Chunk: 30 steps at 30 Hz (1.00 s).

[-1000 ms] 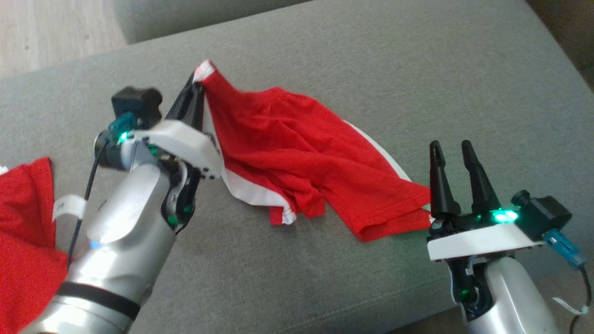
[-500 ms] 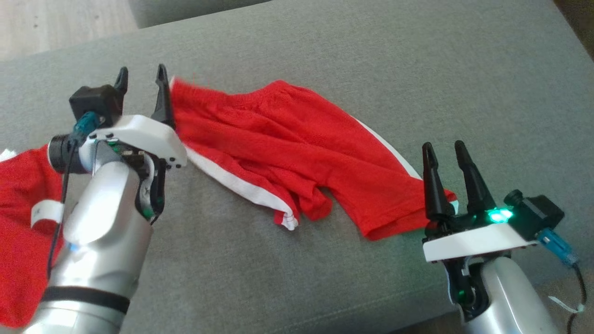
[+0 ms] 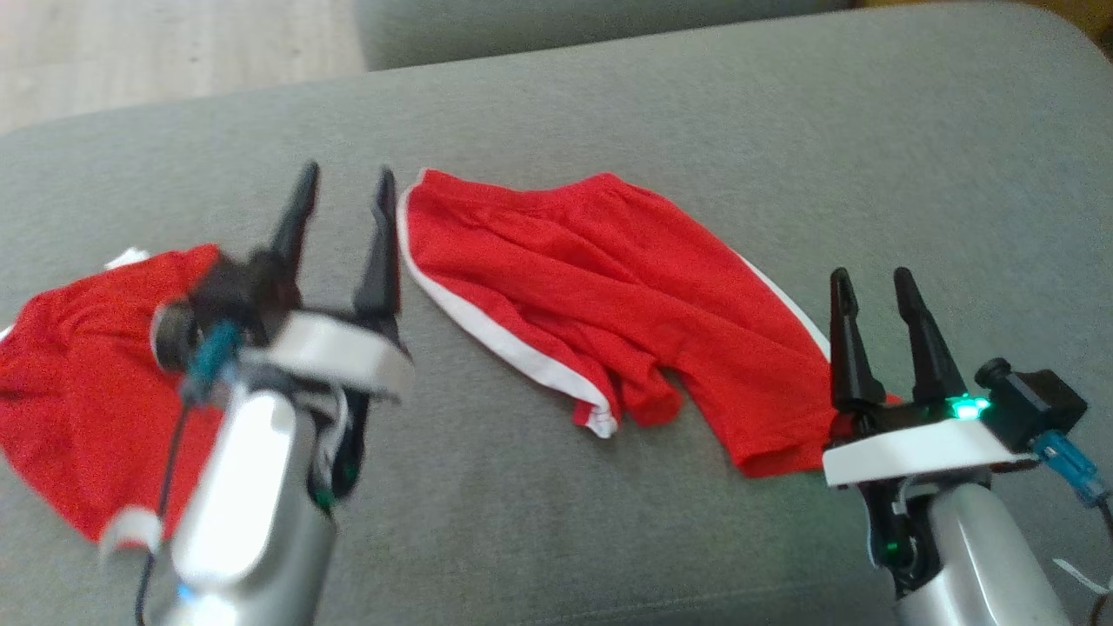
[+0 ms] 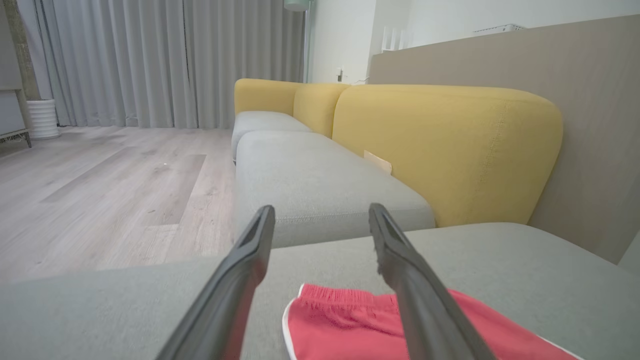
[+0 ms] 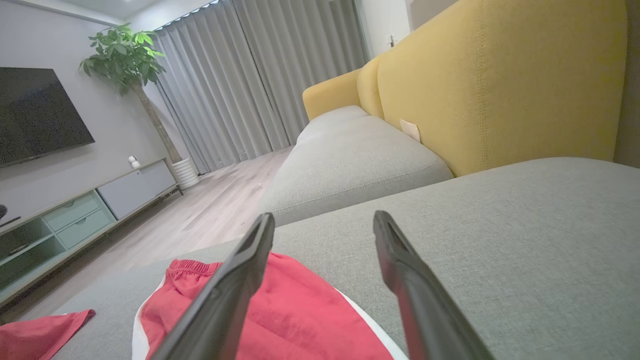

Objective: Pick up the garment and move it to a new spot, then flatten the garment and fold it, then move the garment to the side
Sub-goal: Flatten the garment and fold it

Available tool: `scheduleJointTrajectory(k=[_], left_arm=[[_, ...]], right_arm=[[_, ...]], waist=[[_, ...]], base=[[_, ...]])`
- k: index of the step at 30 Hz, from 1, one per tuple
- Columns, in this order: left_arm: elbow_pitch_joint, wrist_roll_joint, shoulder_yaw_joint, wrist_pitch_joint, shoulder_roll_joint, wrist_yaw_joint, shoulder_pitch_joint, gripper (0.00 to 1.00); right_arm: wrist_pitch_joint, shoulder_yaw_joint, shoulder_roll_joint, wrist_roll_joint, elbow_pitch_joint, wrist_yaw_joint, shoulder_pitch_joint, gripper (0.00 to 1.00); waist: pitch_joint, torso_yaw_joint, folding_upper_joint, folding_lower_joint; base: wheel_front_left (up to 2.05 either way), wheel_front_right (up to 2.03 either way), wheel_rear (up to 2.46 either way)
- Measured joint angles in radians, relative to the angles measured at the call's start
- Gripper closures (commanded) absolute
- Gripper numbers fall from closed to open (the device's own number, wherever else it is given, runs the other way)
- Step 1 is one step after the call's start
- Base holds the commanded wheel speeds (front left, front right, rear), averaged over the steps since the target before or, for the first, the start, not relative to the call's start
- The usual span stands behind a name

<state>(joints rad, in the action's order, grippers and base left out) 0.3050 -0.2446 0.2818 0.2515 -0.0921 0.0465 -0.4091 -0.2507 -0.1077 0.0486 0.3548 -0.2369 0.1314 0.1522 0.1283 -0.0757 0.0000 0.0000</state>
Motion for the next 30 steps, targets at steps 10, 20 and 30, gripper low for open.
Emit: scheduleJointTrajectory(k=[10,20,30], left_arm=[[-0.159,0.023,0.028,0.005,0.035,-0.03,0.298,0.0],[-0.203,-0.002,0.094,0.005,0.04,-0.024,0.322,0.0],[-0.204,-0.022,0.109,0.005,0.04,-0.011,0.312,0.0]], right_arm=[[0.004,0.057,0.0,-0.105,-0.122,0.0,0.003,0.0],[0.192,0.223,0.0,-0.324,-0.426,0.0,0.243,0.0],[0.304,0.258,0.005,-0.42,-0.664,0.0,0.383,0.0]], waist=[[-0.048,0.109,0.0,0.0],[-0.023,0.217,0.0,0.0],[0.034,0.236,0.0,0.0]], base=[[0.0,0.0,0.0],[0.0,0.0,0.0],[0.0,0.0,0.0]])
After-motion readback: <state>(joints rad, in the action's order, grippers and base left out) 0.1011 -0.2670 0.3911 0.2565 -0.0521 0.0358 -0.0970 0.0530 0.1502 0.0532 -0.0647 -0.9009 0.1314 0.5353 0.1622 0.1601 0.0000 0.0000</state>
